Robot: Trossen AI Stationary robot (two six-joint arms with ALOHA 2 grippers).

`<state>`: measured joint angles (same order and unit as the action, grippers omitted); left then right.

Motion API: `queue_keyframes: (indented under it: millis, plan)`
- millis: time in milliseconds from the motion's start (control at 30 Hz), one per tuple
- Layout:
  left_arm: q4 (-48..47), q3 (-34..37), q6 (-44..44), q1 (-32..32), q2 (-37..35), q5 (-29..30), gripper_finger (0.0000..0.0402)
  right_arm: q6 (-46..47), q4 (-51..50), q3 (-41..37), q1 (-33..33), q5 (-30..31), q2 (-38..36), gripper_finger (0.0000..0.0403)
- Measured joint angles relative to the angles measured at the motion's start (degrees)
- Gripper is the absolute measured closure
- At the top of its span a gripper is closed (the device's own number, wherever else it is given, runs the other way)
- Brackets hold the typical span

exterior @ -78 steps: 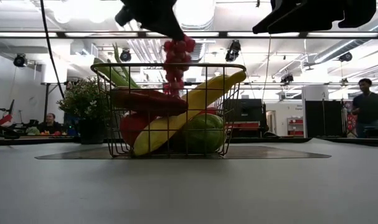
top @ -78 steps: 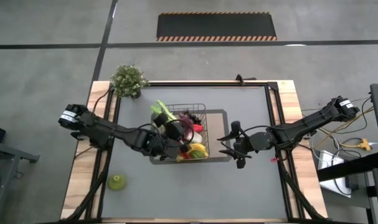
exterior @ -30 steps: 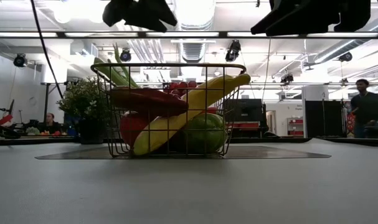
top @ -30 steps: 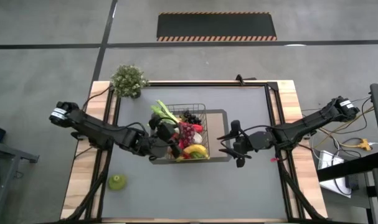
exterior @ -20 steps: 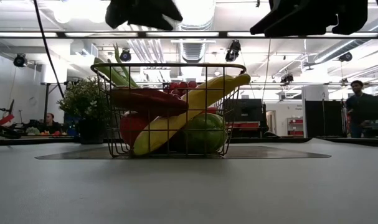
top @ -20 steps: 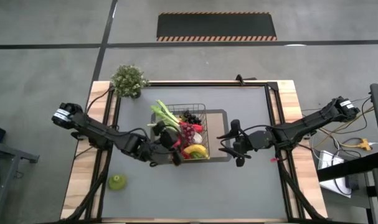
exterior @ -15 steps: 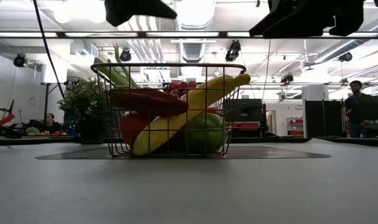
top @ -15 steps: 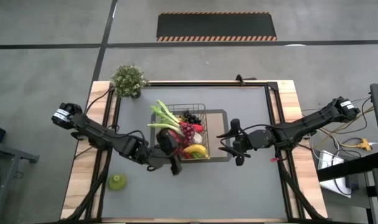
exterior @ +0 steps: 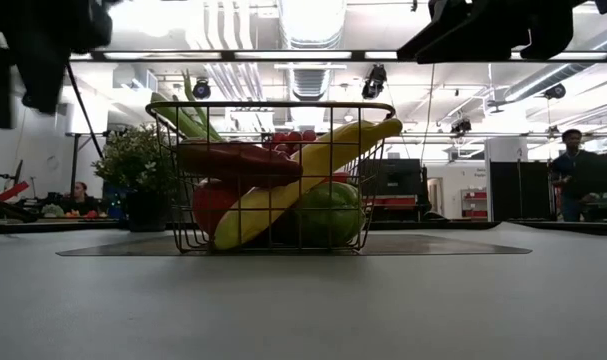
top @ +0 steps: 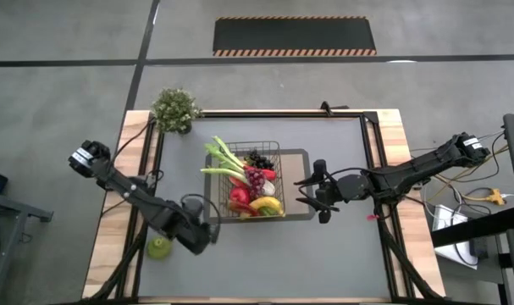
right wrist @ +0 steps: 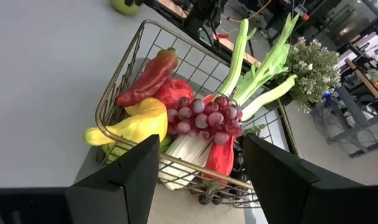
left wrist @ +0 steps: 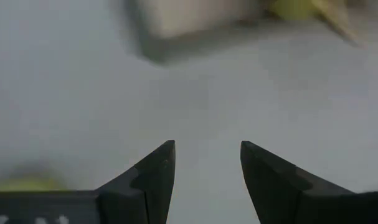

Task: Build produce basket
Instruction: Put the green pear into the wire basket

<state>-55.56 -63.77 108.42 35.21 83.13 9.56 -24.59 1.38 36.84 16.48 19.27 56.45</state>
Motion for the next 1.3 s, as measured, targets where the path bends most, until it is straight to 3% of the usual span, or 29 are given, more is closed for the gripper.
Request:
queue_keyframes:
  millis: [133, 267, 567, 767, 1300]
  plan:
    - [-4.45, 0.36, 7.39, 0.33, 0.08, -8.86, 0.0237, -0.01, 0.44, 0.00, -0.04, 0.00, 0.00, 0.0184]
    - [-6.87, -0.45, 7.96, 0.73, 0.00, -10.96, 0.0237, 0.54, 0.46, -0.18, -0.04, -0.22, 0.00, 0.0184]
    - [-14.18, -1.84, 8.24, 1.31, -0.13, -23.60, 0.0237, 0.10, 0.60, -0.33, -0.04, -0.22, 0.00, 0.0184]
    - [-17.39, -1.86, 8.03, 1.60, -0.35, -27.30, 0.0237, -0.03, 0.60, -0.33, -0.04, -0.22, 0.00, 0.0184]
    - [-16.99, 1.85, 11.26, 6.56, 0.16, -27.53, 0.0237, -0.04, 0.60, -0.50, -0.04, -0.22, 0.00, 0.0184]
